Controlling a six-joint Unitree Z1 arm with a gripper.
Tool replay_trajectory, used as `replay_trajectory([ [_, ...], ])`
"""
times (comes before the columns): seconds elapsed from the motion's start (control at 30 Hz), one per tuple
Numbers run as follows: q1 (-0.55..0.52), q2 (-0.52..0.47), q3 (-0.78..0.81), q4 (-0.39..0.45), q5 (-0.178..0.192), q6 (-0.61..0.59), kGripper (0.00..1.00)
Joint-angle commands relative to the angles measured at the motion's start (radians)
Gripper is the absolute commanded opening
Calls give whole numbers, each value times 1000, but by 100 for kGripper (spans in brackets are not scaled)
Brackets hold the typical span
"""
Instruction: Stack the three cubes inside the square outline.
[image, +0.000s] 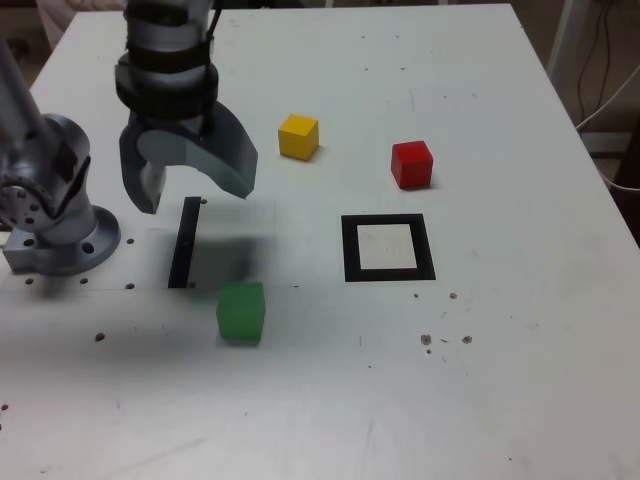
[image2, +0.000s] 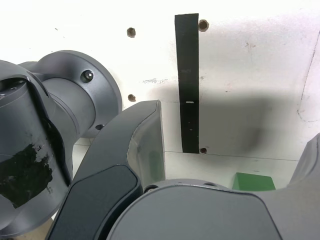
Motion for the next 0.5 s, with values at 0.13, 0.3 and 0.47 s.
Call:
replay_trajectory([
  [0.13, -1, -18, 10, -13, 9, -2, 99],
  [0.3, -1, -22, 8, -16, 27, -1, 99],
  [0.47, -1, -25, -45, 1, -18, 0, 99],
])
